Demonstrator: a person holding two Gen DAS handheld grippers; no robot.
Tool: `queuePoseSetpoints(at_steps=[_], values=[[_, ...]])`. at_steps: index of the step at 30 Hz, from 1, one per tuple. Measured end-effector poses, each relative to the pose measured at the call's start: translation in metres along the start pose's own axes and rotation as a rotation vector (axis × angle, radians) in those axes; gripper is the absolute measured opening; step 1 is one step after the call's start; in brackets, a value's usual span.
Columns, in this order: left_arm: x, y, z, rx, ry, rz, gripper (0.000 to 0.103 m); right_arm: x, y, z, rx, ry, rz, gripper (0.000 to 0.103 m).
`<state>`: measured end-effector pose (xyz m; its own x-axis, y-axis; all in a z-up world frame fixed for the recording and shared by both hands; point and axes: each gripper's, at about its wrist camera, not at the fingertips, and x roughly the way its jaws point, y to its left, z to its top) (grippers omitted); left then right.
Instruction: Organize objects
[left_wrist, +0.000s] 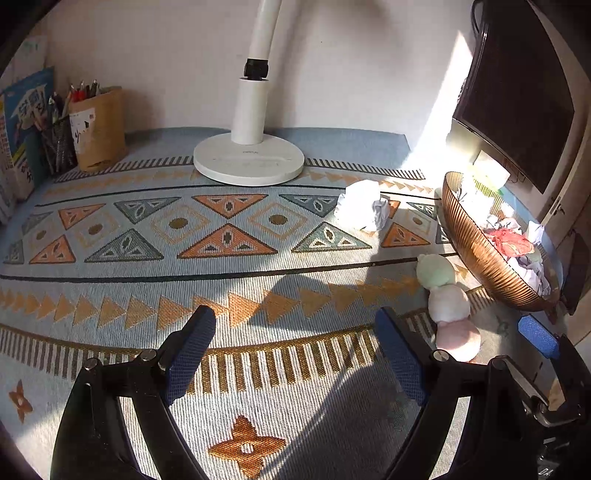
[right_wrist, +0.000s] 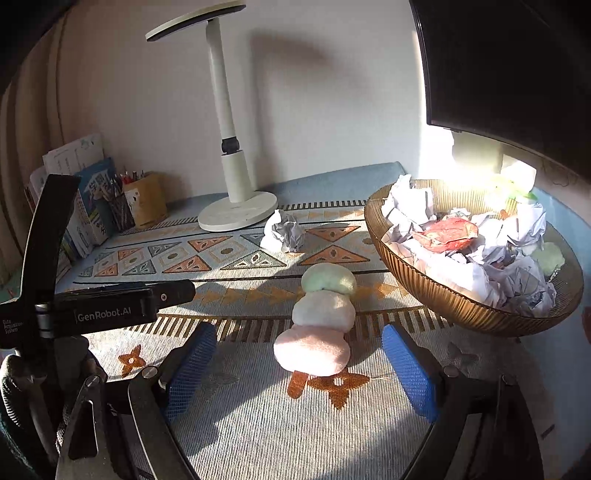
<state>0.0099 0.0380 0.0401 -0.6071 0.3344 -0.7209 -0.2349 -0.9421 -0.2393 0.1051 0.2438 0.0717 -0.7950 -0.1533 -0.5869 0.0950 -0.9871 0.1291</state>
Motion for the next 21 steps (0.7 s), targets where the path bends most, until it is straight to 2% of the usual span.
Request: queuePoseSetpoints(at_steps=[2,4,8,12,16,19,21], values=[[0.006,0.003,0.011,-0.032,0.051,-0.079,0.087,0.004,-0.010,0.001,0.051,0.027,0.032,0.090],[0.010,0.001,0.023,-0.032,0.053,-0.100,0.087,0.008,-0.019,0.001,0.097,0.050,0.061,0.090],[0.032,-0.020,0.049,0.050,0.054,-0.066,0.087,0.014,-0.026,0.001,0.144,0.080,0.085,0.091],[0.066,-0.041,0.072,0.087,0.076,-0.098,0.087,0.026,-0.023,0.003,0.139,0.132,0.038,0.090],[0.099,-0.051,0.084,0.080,0.082,-0.075,0.087,0.039,-0.020,0.013,0.134,0.172,0.025,0.091],[0.113,-0.053,0.089,0.065,0.084,-0.088,0.087,0.057,-0.018,0.023,0.134,0.217,0.011,0.090],[0.116,-0.056,0.091,0.066,0.075,-0.089,0.087,0.072,-0.019,0.029,0.140,0.240,-0.006,0.086]])
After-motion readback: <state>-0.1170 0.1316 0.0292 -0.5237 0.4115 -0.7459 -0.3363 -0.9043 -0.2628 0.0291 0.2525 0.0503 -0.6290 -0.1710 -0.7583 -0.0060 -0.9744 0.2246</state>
